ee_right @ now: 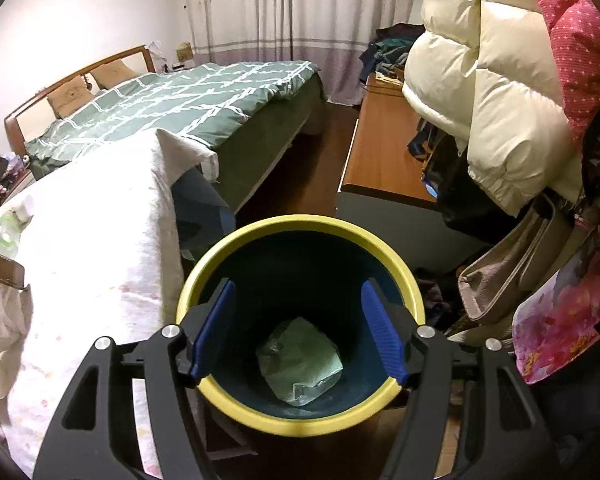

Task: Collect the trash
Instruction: 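Grasp the pink strawberry milk carton with the left tool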

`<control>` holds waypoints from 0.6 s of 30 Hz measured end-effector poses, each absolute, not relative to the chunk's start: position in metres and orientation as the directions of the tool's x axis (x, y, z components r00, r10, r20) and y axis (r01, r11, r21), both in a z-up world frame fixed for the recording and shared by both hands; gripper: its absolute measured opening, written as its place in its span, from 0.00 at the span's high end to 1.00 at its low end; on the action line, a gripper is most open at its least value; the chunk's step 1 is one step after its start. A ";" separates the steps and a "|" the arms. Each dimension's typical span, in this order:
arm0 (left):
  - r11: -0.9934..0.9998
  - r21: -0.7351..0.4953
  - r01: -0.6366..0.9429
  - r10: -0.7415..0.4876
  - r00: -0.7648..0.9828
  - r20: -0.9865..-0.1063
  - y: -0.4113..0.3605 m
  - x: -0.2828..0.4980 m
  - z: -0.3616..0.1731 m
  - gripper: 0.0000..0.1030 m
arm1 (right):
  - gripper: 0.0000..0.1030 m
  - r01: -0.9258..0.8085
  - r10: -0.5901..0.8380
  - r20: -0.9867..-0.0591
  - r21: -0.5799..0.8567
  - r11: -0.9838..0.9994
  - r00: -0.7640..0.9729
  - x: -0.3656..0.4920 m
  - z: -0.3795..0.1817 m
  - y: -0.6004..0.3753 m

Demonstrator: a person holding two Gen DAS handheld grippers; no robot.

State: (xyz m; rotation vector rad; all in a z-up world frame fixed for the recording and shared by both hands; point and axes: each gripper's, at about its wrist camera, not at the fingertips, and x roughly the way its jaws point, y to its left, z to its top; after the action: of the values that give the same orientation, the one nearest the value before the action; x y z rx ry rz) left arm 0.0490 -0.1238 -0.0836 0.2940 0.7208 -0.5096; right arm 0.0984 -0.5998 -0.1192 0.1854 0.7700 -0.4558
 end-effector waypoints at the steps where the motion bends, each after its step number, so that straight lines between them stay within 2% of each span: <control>1: 0.826 0.070 0.559 -0.358 0.617 -0.701 -0.125 0.049 -0.088 0.11 | 0.39 0.459 -0.323 -0.707 0.003 0.888 0.629 0.097 -0.119 -0.600; 4: 0.797 0.094 0.597 -0.353 0.586 -0.729 -0.131 0.051 -0.103 0.16 | 0.39 0.455 -0.312 -0.710 0.014 0.890 0.632 0.098 -0.120 -0.600; 10: 0.763 0.116 0.635 -0.331 0.539 -0.774 -0.137 0.061 -0.121 0.17 | 0.39 0.444 -0.298 -0.709 0.024 0.895 0.639 0.098 -0.121 -0.598; 12: 0.754 0.122 0.646 -0.315 0.518 -0.795 -0.139 0.065 -0.129 0.20 | 0.39 0.442 -0.293 -0.710 0.029 0.897 0.640 0.099 -0.122 -0.598; 16: 0.738 0.117 0.665 -0.311 0.489 -0.815 -0.144 0.068 -0.139 0.22 | 0.39 0.434 -0.284 -0.713 0.032 0.900 0.641 0.100 -0.125 -0.596; 18: 0.727 0.070 0.683 -0.351 0.458 -0.817 -0.146 0.066 -0.137 0.24 | 0.39 0.431 -0.281 -0.714 0.032 0.902 0.641 0.101 -0.125 -0.595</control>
State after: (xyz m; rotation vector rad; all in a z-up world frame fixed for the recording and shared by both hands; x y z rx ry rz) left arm 0.0664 -0.1456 -0.1366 0.4217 0.8852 -0.6602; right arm 0.1006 -0.5953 -0.1252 0.2076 0.7750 -0.4095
